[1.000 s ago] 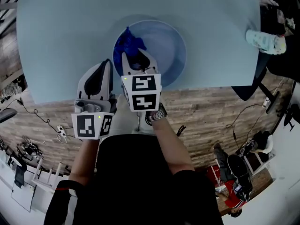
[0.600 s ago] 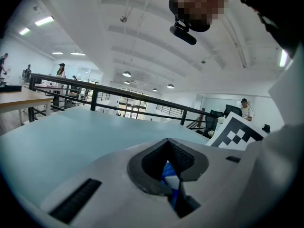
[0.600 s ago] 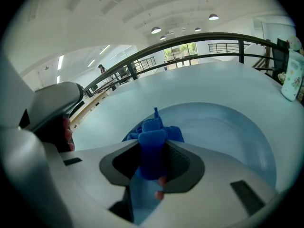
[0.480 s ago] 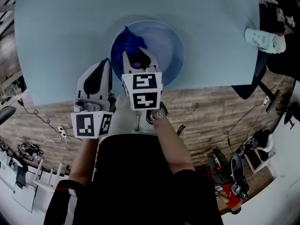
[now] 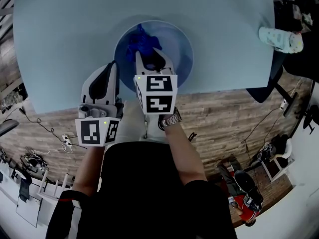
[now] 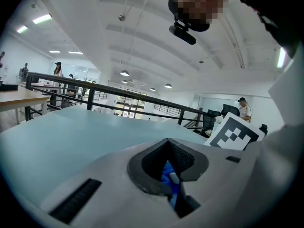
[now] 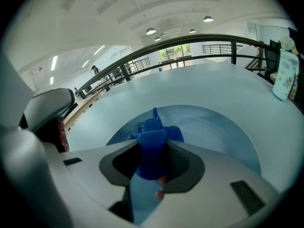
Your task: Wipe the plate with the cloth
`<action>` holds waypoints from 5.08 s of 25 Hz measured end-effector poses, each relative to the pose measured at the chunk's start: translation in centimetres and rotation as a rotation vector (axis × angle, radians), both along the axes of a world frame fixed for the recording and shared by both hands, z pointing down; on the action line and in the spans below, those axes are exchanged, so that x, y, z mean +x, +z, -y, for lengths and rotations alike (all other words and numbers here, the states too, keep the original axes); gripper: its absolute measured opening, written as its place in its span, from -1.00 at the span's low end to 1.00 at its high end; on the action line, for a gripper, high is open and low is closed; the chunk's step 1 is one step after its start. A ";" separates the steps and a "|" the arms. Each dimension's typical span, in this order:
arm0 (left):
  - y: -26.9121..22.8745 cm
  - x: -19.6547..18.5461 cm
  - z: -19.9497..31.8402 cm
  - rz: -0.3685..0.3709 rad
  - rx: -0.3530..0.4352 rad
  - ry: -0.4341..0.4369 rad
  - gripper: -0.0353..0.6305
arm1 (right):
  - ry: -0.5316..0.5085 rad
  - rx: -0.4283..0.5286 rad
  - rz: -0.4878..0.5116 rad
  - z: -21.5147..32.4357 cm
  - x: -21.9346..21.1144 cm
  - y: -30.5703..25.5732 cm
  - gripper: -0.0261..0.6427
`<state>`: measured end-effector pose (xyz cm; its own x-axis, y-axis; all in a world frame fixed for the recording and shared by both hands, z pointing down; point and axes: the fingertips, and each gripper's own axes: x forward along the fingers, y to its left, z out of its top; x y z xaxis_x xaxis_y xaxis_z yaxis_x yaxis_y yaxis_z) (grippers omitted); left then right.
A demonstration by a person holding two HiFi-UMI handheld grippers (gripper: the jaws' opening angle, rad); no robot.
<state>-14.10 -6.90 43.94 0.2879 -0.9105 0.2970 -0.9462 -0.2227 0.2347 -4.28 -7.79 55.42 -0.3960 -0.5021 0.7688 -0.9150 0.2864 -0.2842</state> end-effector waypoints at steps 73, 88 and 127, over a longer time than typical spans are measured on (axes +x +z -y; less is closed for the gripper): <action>-1.1 -1.0 -2.9 0.010 0.017 -0.028 -0.89 | -0.030 -0.013 -0.018 -3.5 -1.6 -2.8 -0.57; -0.5 -2.3 -3.0 0.009 0.004 -0.076 -0.89 | -0.115 -0.081 -0.042 -4.6 -3.6 -0.2 -0.57; -0.3 2.5 -0.7 -0.004 0.003 0.041 -0.89 | 0.024 -0.113 -0.076 -3.1 3.5 0.1 -0.57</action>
<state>-11.60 -6.17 43.67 0.3259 -0.8987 0.2935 -0.9355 -0.2617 0.2375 -0.77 -4.74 55.55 -0.3233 -0.4192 0.8484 -0.9413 0.2347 -0.2427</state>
